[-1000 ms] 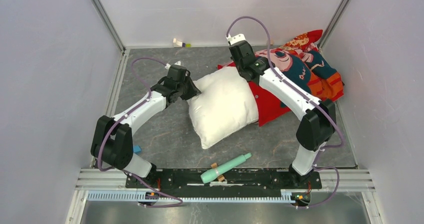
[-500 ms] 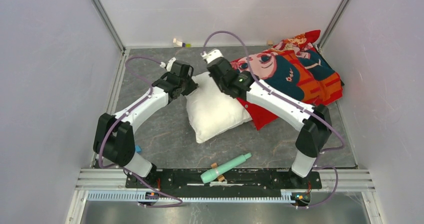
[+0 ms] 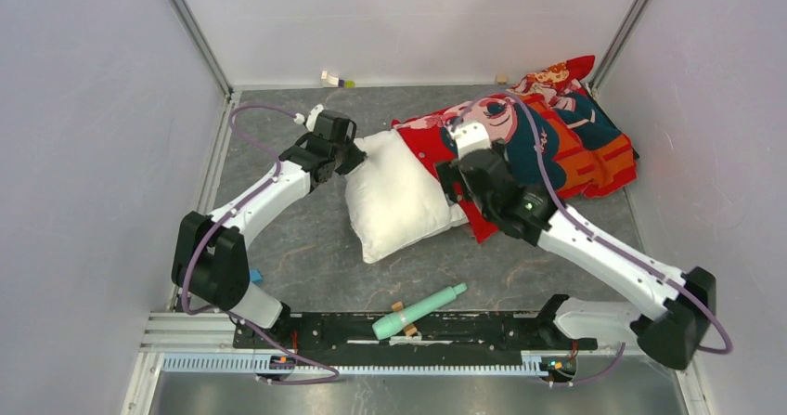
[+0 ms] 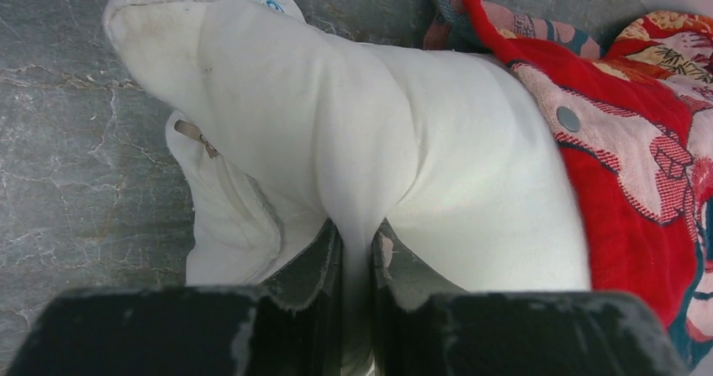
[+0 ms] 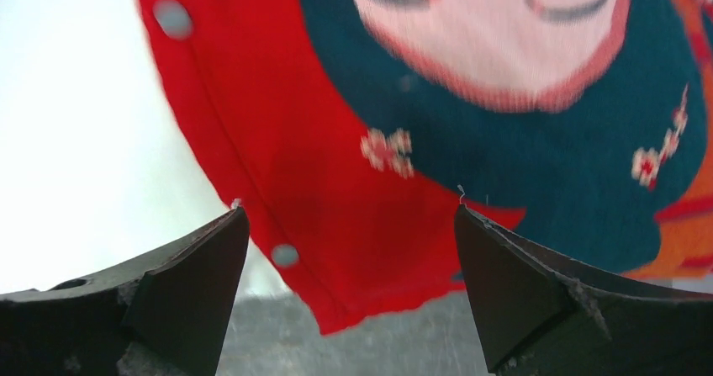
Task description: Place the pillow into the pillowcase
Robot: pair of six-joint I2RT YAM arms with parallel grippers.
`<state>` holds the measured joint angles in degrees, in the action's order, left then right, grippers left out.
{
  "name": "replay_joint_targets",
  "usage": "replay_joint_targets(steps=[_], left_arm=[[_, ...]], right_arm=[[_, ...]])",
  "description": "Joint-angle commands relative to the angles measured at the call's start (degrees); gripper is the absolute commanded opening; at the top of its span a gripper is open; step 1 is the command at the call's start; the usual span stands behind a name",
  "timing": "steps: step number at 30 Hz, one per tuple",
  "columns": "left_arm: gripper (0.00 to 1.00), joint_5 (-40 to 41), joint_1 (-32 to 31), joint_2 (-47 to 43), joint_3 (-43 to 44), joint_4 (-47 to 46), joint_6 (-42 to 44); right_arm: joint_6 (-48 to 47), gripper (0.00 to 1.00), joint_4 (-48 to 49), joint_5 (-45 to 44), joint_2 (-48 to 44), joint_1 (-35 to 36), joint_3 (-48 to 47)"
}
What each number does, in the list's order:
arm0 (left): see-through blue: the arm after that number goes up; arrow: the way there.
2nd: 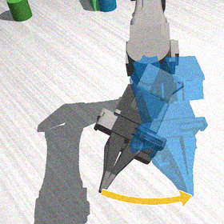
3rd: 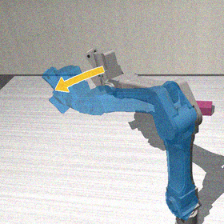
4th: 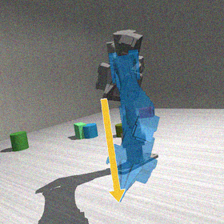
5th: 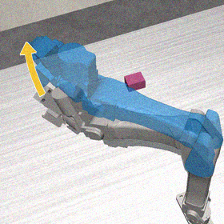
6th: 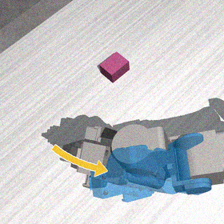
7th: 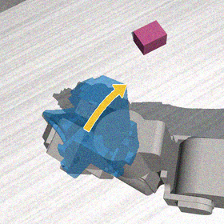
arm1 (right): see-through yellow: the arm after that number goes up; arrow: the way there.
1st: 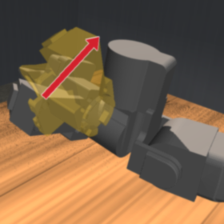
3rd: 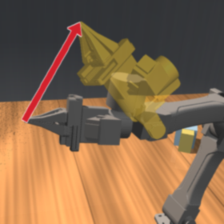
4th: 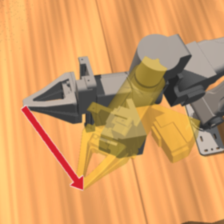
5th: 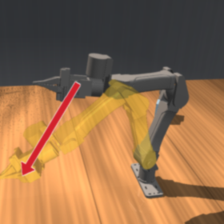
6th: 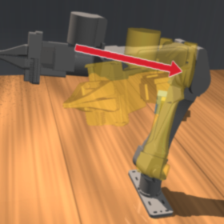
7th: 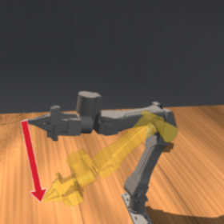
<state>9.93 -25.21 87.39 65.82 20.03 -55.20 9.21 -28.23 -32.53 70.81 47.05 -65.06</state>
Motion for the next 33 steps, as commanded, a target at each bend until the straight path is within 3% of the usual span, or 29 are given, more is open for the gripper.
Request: replay_joint_targets(steps=[1,5,10,12,14,21,28,29,31,33], left_arm=[[0.11,0.2,0.6,-1.6,2.0,-0.7,4.0],[0.34,-0.9,0.6,-3.3,3.1,1.8,8.5],[0.85,-1.0,0.6,-8.4,3.4,6.7,13.6],[0.95,-1.5,0.6,-10.5,3.9,9.6,15.3],[1.0,-2.4,0.5,-12.7,3.1,12.1,16.4],[1.0,-7.5,-2.3,-20.4,-8.8,13.1,16.3],[1.0,-14.4,-9.5,-16.8,-17.5,-6.0,8.3],[0.98,-13.5,-9.8,-15.8,-17.7,-6.7,7.6],[0.81,-11.4,-10.0,-13.3,-17.7,-7.4,6.2],[0.58,-11.1,-10.5,-10.8,-17.2,-9.9,4.4]], right_arm=[[3.6,0.98,4.7,1.3,-7.7,-0.1,13.3],[2.8,0.98,10.3,3.6,-9.8,-0.1,19.2],[1.7,0.98,12.3,3.3,-5.7,-0.1,18.8],[1.9,0.98,12.3,2.5,-4.4,-0.1,18.5],[2.4,0.93,11.7,1.1,-3.6,-0.1,17.7],[3.6,0.65,7.0,-3.3,-2.9,-0.1,14.0],[3.0,0.27,4.4,-5.7,-1.9,-0.1,11.8],[3.0,0.18,3.6,-6.1,-1.7,-0.2,10.8],[3.3,0.01,1.2,-6.2,-1.3,0.7,7.6],[3.5,0.0,-0.7,-6.1,-0.3,4.9,2.8]])
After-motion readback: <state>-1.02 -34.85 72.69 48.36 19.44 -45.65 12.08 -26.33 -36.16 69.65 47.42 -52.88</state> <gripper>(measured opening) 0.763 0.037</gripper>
